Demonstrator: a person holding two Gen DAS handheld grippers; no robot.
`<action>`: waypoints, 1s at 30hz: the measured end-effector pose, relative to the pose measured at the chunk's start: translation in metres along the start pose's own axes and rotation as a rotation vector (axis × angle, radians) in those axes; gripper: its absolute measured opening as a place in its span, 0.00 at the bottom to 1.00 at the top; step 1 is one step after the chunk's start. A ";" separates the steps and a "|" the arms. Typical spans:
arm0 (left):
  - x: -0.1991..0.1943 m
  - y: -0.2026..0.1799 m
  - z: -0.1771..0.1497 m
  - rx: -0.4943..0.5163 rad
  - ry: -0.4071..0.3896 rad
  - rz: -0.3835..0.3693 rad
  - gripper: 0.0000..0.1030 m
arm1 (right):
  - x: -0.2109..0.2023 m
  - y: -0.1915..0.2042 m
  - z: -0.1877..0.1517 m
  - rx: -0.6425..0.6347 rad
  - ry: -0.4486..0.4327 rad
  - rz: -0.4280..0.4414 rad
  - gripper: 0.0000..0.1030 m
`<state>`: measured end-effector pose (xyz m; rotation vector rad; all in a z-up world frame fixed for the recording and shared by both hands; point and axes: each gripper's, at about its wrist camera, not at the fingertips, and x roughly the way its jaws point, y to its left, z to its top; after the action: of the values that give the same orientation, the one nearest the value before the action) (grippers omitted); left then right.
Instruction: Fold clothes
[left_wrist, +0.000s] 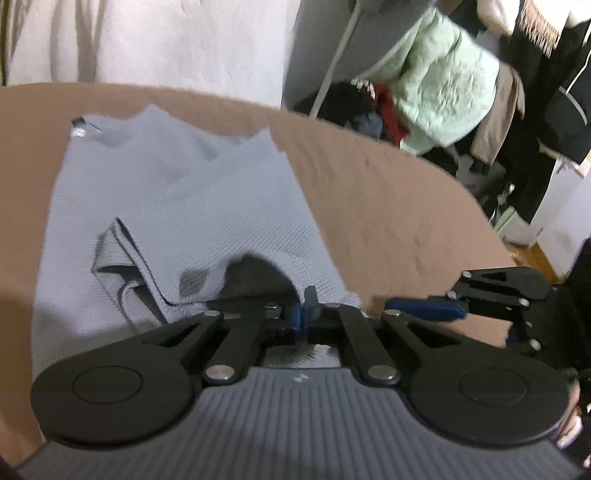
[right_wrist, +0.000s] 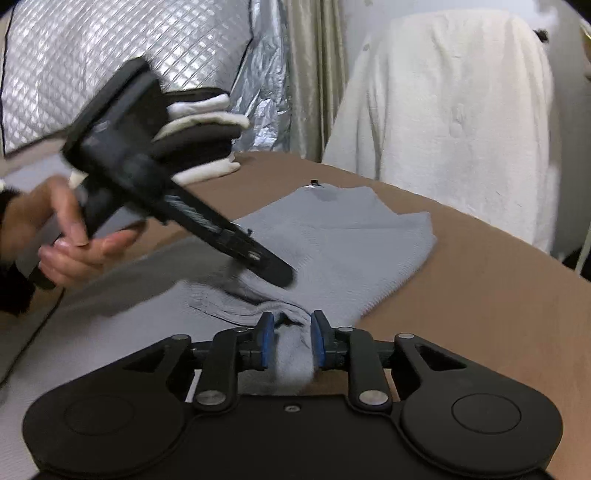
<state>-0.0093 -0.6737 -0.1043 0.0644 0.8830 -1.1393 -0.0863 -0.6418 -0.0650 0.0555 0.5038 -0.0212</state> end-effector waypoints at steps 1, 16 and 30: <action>-0.008 -0.002 -0.001 -0.020 -0.012 -0.027 0.01 | -0.001 -0.001 -0.001 0.008 -0.004 -0.012 0.25; -0.015 -0.001 -0.042 -0.172 0.196 0.061 0.10 | 0.037 0.001 -0.002 0.101 0.172 -0.106 0.44; 0.001 0.095 0.049 -0.084 0.007 0.328 0.52 | 0.045 -0.003 -0.004 0.129 0.119 -0.114 0.37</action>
<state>0.0955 -0.6538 -0.1080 0.1391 0.8885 -0.7963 -0.0493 -0.6448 -0.0900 0.1550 0.6239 -0.1624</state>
